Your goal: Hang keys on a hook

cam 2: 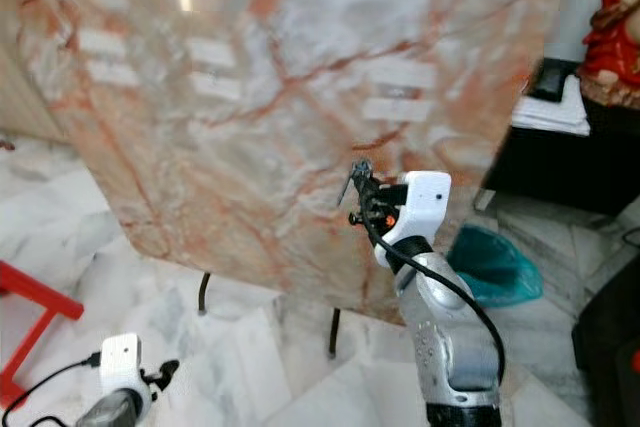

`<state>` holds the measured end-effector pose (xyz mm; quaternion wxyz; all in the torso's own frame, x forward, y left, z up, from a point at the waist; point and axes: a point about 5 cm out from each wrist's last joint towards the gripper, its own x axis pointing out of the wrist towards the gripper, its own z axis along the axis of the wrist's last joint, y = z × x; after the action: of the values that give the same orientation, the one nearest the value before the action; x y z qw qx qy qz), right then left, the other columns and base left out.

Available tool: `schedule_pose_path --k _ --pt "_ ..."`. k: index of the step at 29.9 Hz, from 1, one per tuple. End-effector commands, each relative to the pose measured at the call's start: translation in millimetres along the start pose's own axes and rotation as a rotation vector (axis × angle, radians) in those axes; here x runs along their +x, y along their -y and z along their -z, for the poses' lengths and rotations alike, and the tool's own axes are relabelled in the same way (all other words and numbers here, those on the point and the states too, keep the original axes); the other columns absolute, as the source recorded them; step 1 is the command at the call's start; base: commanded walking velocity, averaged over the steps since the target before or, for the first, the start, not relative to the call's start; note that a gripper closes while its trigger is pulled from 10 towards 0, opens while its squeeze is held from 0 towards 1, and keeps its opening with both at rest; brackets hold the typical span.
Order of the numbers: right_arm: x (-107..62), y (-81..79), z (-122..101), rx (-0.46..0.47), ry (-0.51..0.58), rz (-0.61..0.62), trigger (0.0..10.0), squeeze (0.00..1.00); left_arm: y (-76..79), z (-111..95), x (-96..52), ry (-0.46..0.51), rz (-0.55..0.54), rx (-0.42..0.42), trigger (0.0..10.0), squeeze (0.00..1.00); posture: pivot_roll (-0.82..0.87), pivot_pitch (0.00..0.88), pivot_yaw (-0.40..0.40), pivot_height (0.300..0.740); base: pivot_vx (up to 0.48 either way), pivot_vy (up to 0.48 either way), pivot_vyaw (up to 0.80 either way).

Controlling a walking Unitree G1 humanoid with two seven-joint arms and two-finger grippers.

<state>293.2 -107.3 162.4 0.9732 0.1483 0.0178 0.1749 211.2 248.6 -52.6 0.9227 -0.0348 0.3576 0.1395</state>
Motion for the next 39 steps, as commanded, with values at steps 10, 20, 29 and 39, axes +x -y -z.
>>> schedule_pose_path --k 10,20,29,39 --pt "2.1 19.2 -7 -0.005 0.037 0.105 10.0 0.0 3.3 2 -0.1 -0.008 0.015 -0.007 10.0 0.0 0.02 0.059 -0.001 0.74 0.0 0.331 0.0" --pt "4.5 22.2 -6 -0.006 0.047 0.13 10.0 0.0 1.7 1 -0.1 -0.004 0.019 0.014 10.0 0.0 0.02 0.044 0.002 0.74 0.0 0.331 0.0" --pt "3.7 29.8 -7 -0.008 0.054 0.178 10.0 0.0 -0.5 2 -0.6 -0.001 0.02 0.046 10.0 0.0 0.02 0.028 0.002 0.74 0.0 0.132 0.0" --pt "3.3 41.8 -4 -0.019 0.032 0.268 10.0 0.0 2.4 2 -0.8 0.007 0.033 0.023 10.0 0.0 0.02 0.016 -0.001 0.74 0.0 0.0 -0.16"
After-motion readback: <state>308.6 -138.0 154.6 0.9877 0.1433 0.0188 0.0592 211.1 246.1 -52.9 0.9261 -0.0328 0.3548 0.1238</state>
